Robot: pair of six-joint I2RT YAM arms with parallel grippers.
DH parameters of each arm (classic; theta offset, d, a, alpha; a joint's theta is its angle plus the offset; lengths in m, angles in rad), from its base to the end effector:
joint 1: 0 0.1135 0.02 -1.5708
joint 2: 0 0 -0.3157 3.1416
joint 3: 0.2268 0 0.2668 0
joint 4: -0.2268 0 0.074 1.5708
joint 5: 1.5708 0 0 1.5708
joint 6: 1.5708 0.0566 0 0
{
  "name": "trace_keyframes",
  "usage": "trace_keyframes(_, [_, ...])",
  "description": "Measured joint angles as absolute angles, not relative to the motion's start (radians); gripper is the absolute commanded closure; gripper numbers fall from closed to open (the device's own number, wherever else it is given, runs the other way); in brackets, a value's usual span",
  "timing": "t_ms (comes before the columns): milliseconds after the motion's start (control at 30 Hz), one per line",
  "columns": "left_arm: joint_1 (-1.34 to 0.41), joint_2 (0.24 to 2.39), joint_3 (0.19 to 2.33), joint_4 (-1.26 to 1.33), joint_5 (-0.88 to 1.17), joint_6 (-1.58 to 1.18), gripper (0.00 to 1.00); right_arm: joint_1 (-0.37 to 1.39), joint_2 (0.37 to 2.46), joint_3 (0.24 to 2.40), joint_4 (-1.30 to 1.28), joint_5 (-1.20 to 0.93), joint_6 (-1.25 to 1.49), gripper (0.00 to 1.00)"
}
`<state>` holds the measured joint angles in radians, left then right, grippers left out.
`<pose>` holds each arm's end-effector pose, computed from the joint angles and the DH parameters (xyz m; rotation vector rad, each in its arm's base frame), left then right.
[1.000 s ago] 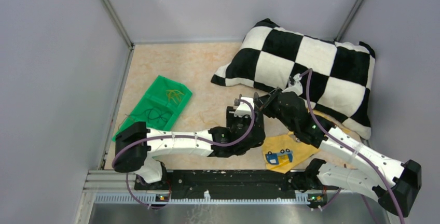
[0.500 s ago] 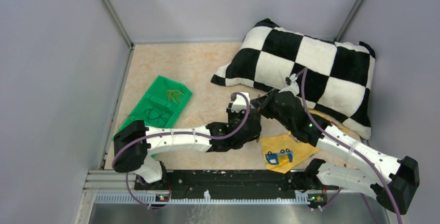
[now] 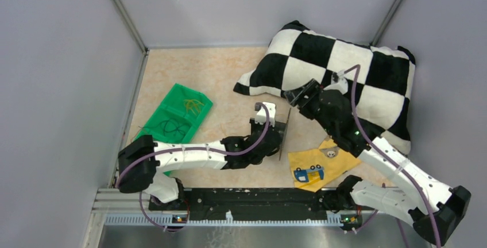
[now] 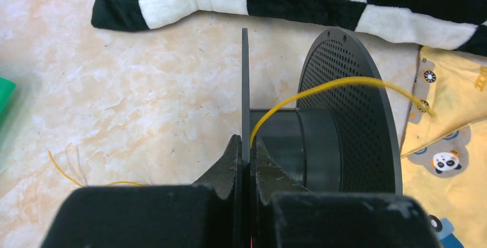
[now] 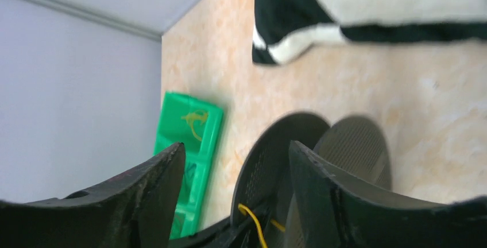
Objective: Wrap the cables
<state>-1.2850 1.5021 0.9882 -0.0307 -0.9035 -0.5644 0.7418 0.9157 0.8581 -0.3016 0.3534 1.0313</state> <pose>0.1406 -0.3208 0.2964 0.1780 1.8994 -0.2903 0.1678 0.1272 0.3641 0.5297 1.9301 0.8420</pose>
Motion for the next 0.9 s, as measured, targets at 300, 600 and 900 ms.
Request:
trace_keyframes(300, [-1.227,1.409,0.910,0.024,-0.796,-0.463,1.00,0.669,0.846,0.965,-0.387,0.397,0.894,0.19])
trace_keyframes(600, [-1.153,1.299,0.860,0.077,-0.658,-0.316,1.00,0.669,0.705,0.844,-0.381,0.270,0.656,0.30])
trace_keyframes(900, [-1.102,1.269,0.781,0.090,-0.598,-0.295,1.00,0.669,0.742,0.728,-0.400,0.195,0.708,0.28])
